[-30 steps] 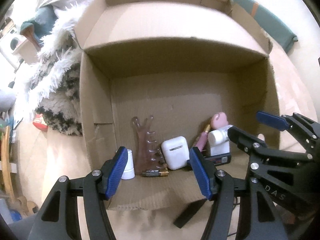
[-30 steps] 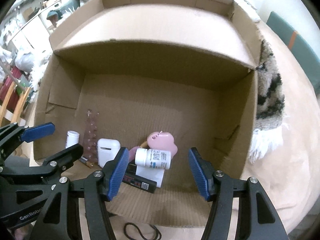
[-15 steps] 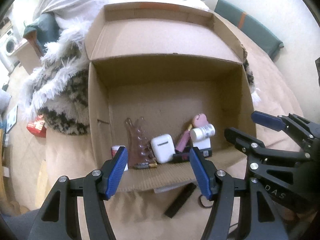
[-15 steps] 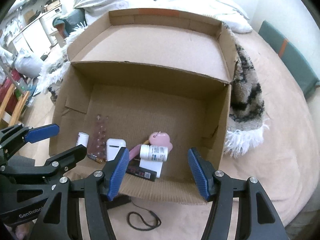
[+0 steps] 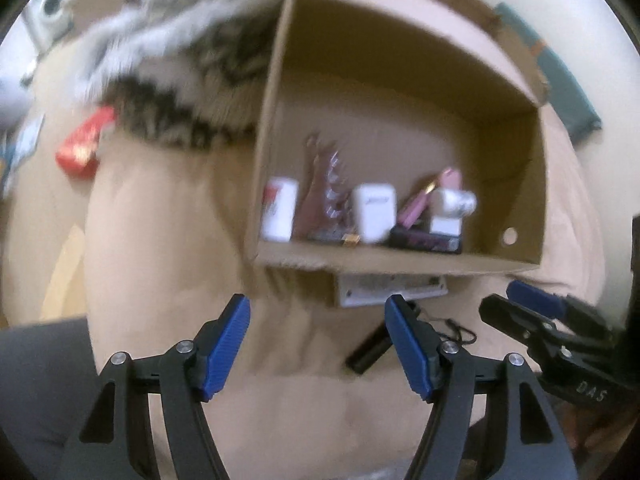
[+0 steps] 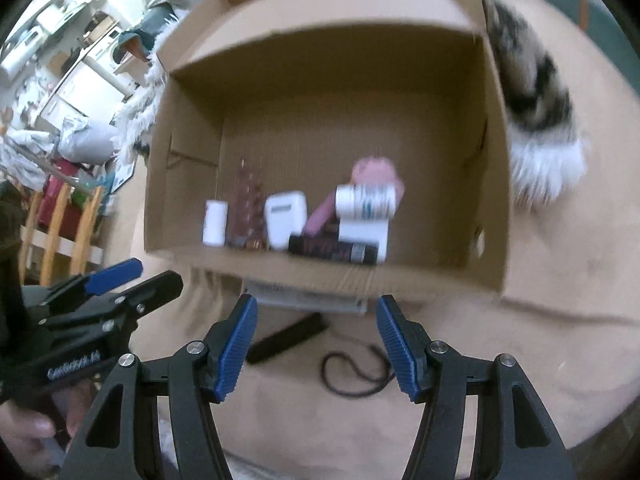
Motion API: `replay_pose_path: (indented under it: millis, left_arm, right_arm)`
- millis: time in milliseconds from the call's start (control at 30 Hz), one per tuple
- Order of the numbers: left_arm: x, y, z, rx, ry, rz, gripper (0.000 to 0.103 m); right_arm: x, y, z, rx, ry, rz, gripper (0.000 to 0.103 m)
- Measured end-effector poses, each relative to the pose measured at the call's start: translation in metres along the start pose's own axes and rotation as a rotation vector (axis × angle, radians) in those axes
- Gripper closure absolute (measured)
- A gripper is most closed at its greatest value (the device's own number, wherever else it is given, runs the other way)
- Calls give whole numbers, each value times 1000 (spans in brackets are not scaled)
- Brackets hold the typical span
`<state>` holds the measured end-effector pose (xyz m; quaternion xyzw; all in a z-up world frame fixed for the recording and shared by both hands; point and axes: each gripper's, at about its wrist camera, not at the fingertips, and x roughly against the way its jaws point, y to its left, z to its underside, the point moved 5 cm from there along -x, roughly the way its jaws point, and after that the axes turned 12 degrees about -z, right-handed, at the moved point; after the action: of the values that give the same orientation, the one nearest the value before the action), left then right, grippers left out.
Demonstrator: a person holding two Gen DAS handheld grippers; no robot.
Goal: Organize rigid objects
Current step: 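Raise both open grippers out of the box toward the remaining items, then grasp the black flashlight with the right gripper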
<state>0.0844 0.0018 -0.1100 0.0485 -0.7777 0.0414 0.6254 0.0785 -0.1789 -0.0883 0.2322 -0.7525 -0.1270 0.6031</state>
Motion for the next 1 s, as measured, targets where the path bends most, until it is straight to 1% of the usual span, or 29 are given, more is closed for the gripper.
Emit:
replay_pose_path:
  millis: [33, 100, 133, 167, 233, 333, 400, 433, 467, 500, 567, 667, 800, 867, 1000]
  left_arm:
    - [-5, 4, 2, 16, 19, -9, 36]
    - [-8, 11, 4, 47, 30, -25, 36]
    - [-9, 15, 4, 62, 34, -31, 36]
    - [-9, 17, 5, 74, 34, -33, 36]
    - [-8, 24, 6, 93, 28, -40, 36]
    - [-6, 34, 8, 104, 14, -86, 36]
    - [-5, 38, 11, 115, 19, -85, 35]
    - [-4, 39, 11, 120, 21, -81, 35]
    - [-4, 41, 12, 125, 19, -78, 35]
    - [-3, 42, 12, 127, 14, -77, 35]
    - [0, 43, 11, 126, 5, -72, 34]
    - [4, 44, 11, 143, -11, -56, 31]
    - [5, 44, 10, 151, -4, -77, 28]
    - [2, 45, 11, 157, 7, -80, 28]
    - [-2, 45, 10, 161, 21, -84, 28]
  right_arm:
    - [-5, -3, 3, -15, 15, -3, 38]
    - [-17, -4, 7, -13, 55, -12, 36]
    - [-24, -4, 9, -5, 81, -7, 33]
    - [-35, -2, 12, 10, 118, 3, 31]
    - [-56, 5, 19, 73, 199, 12, 31]
    - [-92, 12, 33, 177, 315, 96, 22]
    - [-107, 19, 39, 246, 355, 120, 21]
    - [-113, 24, 42, 279, 373, 124, 13]
    - [-118, 28, 44, 298, 384, 124, 3]
    - [-122, 31, 45, 316, 388, 124, 1]
    - [-131, 36, 47, 342, 403, 140, 1]
    - [-145, 35, 47, 325, 417, 169, 0]
    - [-144, 35, 42, 294, 387, 153, 0]
    - [-139, 32, 42, 296, 377, 155, 9]
    - [-127, 28, 44, 273, 373, 123, 9]
